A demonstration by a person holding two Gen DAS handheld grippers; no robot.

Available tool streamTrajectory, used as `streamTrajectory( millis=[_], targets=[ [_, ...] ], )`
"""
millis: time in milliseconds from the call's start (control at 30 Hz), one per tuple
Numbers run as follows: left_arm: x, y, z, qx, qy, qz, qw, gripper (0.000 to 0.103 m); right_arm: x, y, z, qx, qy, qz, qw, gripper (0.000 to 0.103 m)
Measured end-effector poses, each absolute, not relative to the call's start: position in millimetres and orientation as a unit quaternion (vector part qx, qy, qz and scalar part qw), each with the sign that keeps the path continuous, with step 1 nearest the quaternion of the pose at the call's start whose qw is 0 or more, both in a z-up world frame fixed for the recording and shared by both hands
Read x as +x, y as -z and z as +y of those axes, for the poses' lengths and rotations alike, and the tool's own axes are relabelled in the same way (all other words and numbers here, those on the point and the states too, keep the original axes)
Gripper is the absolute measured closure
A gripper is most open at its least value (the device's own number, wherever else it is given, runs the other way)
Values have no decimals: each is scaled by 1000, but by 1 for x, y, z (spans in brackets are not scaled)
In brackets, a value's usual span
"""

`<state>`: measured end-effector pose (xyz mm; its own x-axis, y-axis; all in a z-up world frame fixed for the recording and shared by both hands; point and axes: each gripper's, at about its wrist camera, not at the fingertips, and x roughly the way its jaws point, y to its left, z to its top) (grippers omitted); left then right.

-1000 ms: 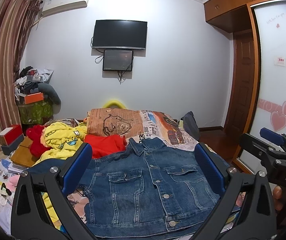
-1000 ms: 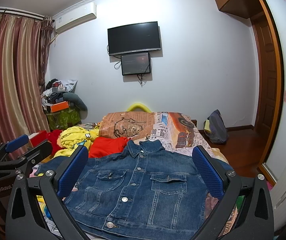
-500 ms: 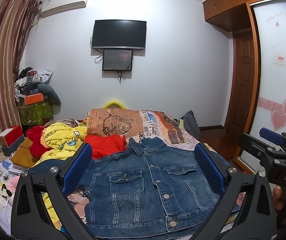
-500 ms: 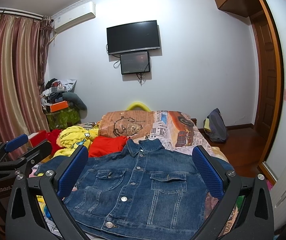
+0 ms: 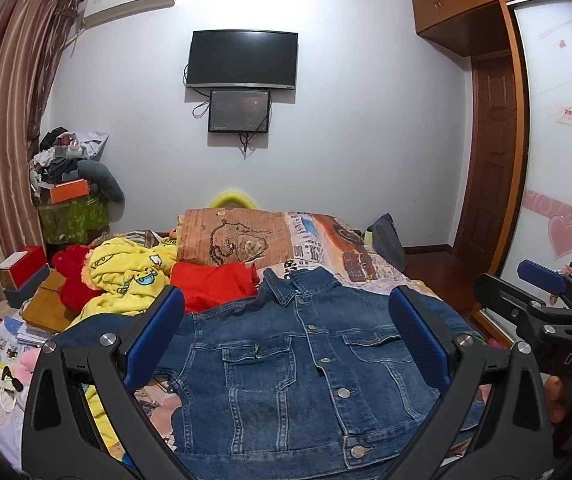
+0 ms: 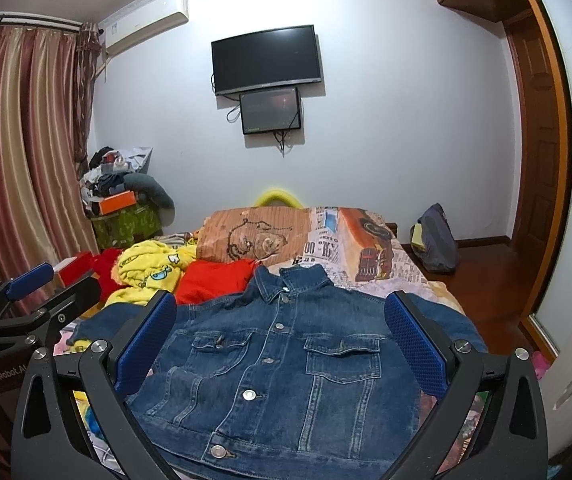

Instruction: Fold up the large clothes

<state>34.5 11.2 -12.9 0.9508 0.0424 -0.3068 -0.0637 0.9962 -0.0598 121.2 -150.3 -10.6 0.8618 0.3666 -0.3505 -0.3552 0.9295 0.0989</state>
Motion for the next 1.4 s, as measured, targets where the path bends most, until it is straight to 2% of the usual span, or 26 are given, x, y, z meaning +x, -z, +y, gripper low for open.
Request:
streamTrajectory(
  millis=[333,667,1033,1200,1267,1400],
  targets=[
    [82,30,59,-68,-83,179,978,1,169,30,-135,13,-198,232,952,0],
    [144,67,185,-151,-148,247,946,0,244,52,-112,2,-200,287,937,0],
    [155,173,346,-337,-182,357,852,1,306,105,-84,-29,-211,392,895,0],
    [152,226,384,-400,-180,388,811,8,318,128,-76,-37,-206,435,876,0],
    [153,248,398,-437,-176,395,788,17,325,133,-75,-41,-205,448,870,0],
    [158,278,414,-472,-182,401,763,28,332,140,-73,-45,-203,464,861,0]
  ],
)
